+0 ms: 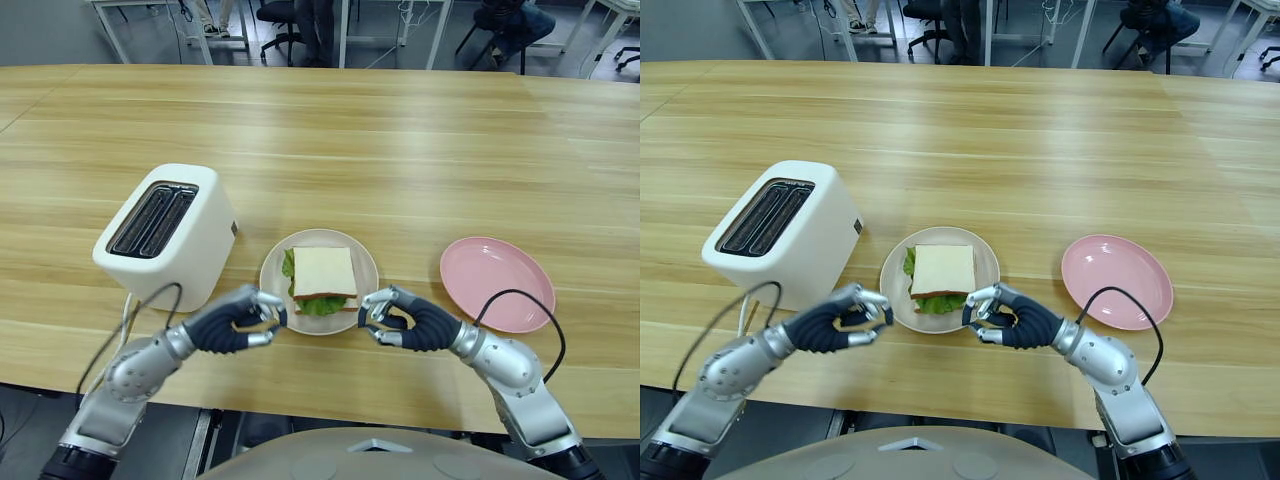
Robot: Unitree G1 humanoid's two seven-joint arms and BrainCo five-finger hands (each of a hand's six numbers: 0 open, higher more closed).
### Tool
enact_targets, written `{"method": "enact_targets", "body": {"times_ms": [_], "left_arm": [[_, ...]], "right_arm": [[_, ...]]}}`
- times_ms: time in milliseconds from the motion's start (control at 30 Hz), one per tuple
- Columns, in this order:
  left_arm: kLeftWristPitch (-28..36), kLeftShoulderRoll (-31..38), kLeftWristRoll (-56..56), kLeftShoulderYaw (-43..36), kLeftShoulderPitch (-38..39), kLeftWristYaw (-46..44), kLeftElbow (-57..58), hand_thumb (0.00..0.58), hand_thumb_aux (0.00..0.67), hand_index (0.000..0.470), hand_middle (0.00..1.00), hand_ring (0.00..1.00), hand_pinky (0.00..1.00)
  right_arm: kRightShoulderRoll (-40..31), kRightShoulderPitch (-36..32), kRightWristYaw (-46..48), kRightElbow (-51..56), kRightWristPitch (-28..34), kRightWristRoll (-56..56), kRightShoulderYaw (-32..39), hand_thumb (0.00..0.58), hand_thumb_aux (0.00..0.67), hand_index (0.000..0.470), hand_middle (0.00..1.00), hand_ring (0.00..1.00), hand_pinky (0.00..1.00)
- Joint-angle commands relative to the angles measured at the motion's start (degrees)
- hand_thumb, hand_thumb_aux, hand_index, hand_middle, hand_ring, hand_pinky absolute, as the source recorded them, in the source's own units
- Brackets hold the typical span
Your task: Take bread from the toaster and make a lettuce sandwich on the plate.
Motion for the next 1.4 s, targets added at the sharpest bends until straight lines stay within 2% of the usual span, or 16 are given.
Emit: {"method": "enact_targets", "body": {"times_ms": [33, 233, 533, 700, 833, 1000, 1133, 1267, 1400], "left_arm": [[1.83, 0.82, 19.81, -3.36, -2.38, 4.73, 4.02, 0.580, 0.670, 0.460, 1.00, 1.00, 1.00], [2.97, 0.24, 32.05, -9.08, -6.91, 9.15, 10.37, 0.580, 0.670, 0.460, 1.00, 1.00, 1.00], [4.94, -2.41, 36.76, -14.27, -15.01, 14.67, 18.58, 0.580, 0.670, 0.460, 1.00, 1.00, 1.00], [7.47, -6.15, 40.36, -17.14, -23.60, 21.69, 28.30, 0.580, 0.670, 0.460, 1.00, 1.00, 1.00], [10.38, -8.93, 43.00, -18.94, -30.80, 28.24, 35.56, 0.580, 0.670, 0.460, 1.00, 1.00, 1.00], [13.06, -10.73, 44.18, -20.56, -38.03, 34.61, 43.32, 0.580, 0.670, 0.460, 1.00, 1.00, 1.00], [14.31, -10.86, 44.71, -21.43, -40.75, 38.27, 45.76, 0.580, 0.670, 0.460, 1.00, 1.00, 1.00], [14.00, -9.49, 43.69, -21.83, -39.76, 39.63, 43.65, 0.580, 0.670, 0.460, 1.00, 1.00, 1.00], [12.84, -6.99, 40.43, -19.96, -34.97, 39.42, 35.87, 0.580, 0.670, 0.460, 1.00, 1.00, 1.00]], "right_arm": [[0.29, -0.69, -7.19, 7.27, -5.34, -14.52, 2.83, 0.580, 0.670, 0.460, 1.00, 1.00, 1.00], [1.52, -3.36, -15.73, 14.65, -7.84, -27.07, 7.14, 0.580, 0.670, 0.460, 1.00, 1.00, 1.00], [1.32, -8.73, -25.49, 23.81, -7.58, -40.24, 13.28, 0.580, 0.670, 0.460, 1.00, 1.00, 1.00], [2.60, -17.06, -34.08, 31.25, -3.22, -49.09, 15.98, 0.580, 0.670, 0.460, 1.00, 1.00, 1.00], [4.33, -26.69, -41.57, 40.13, 1.20, -53.79, 17.90, 0.580, 0.670, 0.460, 1.00, 1.00, 1.00], [6.27, -37.85, -49.36, 52.17, 5.74, -54.58, 18.48, 0.580, 0.670, 0.460, 1.00, 1.00, 1.00], [6.80, -42.75, -52.67, 56.62, 6.78, -53.67, 18.95, 0.580, 0.670, 0.460, 1.00, 1.00, 1.00], [5.95, -43.05, -53.31, 55.62, 5.47, -51.62, 18.77, 0.580, 0.670, 0.460, 1.00, 1.00, 1.00], [3.83, -38.89, -51.26, 48.91, 2.39, -47.97, 17.92, 0.580, 0.670, 0.460, 1.00, 1.00, 1.00]]}}
